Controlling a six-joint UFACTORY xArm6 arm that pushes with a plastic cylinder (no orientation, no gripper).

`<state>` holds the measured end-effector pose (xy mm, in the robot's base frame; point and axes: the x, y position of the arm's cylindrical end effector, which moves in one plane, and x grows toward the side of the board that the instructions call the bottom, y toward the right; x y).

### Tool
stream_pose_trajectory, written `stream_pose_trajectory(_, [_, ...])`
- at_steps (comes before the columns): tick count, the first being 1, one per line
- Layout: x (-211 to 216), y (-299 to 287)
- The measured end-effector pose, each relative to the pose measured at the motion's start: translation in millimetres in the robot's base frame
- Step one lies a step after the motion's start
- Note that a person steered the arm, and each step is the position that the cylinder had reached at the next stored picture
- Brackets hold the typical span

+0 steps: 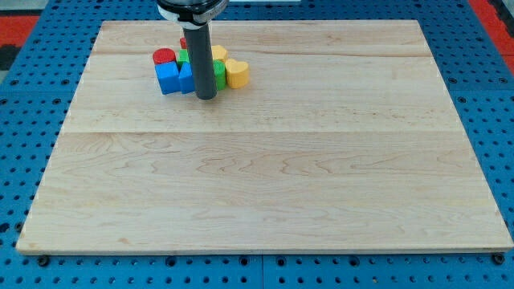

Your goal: Move blue blocks to the bottom center of the board

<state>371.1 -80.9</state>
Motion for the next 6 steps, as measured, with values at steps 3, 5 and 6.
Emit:
stream_pose_trajectory(3, [10, -192])
stream_pose_trajectory(5, [-24, -80])
stream_pose_trajectory(6, [-30, -107])
